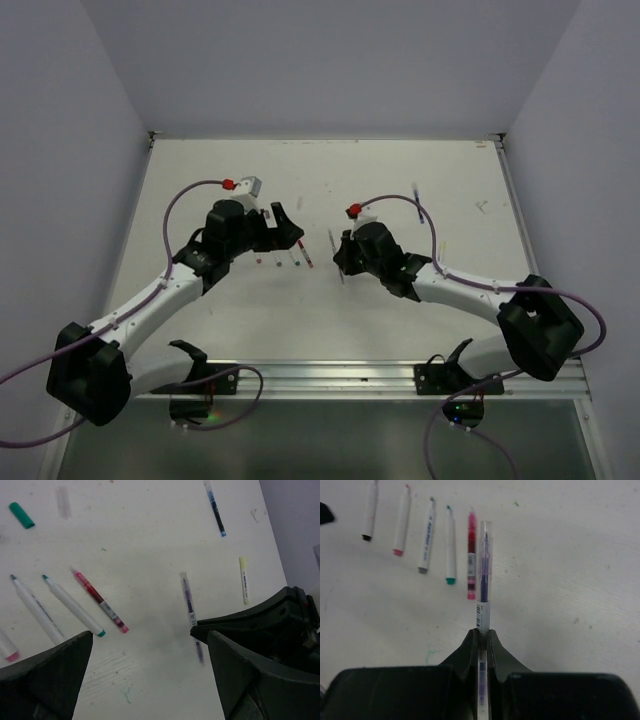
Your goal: Open the pen caps
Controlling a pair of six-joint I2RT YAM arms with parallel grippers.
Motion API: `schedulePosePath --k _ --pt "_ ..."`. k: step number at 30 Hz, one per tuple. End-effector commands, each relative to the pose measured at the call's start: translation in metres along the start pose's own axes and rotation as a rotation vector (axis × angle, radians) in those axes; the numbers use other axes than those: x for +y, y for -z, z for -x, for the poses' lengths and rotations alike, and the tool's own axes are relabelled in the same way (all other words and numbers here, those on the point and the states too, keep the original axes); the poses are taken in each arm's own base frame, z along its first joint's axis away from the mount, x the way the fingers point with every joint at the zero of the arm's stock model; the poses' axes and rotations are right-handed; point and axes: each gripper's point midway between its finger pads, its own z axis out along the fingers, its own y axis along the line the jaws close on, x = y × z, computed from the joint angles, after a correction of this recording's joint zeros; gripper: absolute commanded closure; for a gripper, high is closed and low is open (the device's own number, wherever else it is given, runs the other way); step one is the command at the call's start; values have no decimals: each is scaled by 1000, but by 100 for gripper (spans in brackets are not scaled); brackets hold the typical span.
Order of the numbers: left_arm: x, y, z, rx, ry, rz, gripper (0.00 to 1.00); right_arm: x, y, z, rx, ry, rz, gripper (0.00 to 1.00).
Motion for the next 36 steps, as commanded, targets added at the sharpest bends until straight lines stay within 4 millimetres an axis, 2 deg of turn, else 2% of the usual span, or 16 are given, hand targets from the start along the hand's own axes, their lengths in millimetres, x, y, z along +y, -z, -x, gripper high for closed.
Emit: schedulePosePath --k 1,5,7,13,19,22,24,25,27,28,29,32,33,36 --pt "-46 -11 12 -62 19 -128 1 51 16 43 -180 49 192 100" --pt "-59 -27 8 -62 38 -147 5 71 26 46 -216 81 268 100" --pt "-65 -31 14 -85 41 -152 7 79 32 47 -226 93 301 100" --pt "-70 -43 18 -116 32 -136 17 86 37 46 -237 114 333 100" --pt "-70 -47 18 -126 38 -139 47 90 35 41 -231 121 347 100" --pt "-71 -49 13 -113 42 -144 56 91 35 40 -231 118 349 100" --pt "-71 -51 10 -103 46 -145 67 91 34 40 -233 118 345 100" --pt "-71 -51 8 -97 49 -146 77 91 35 42 -238 116 346 100" --pt "-72 -52 5 -90 48 -150 87 90 35 42 -242 113 343 100" --pt "-72 -52 4 -89 50 -149 98 90 36 44 -252 110 342 100" --pt "-72 -52 3 -88 52 -149 100 89 36 44 -253 108 341 100" --pt "-73 -51 3 -87 53 -152 100 89 36 47 -267 104 333 88" --pt "-73 -51 2 -84 52 -155 100 90 36 49 -270 103 333 74" --pt "-74 -50 1 -85 51 -162 100 93 34 56 -282 100 334 59"
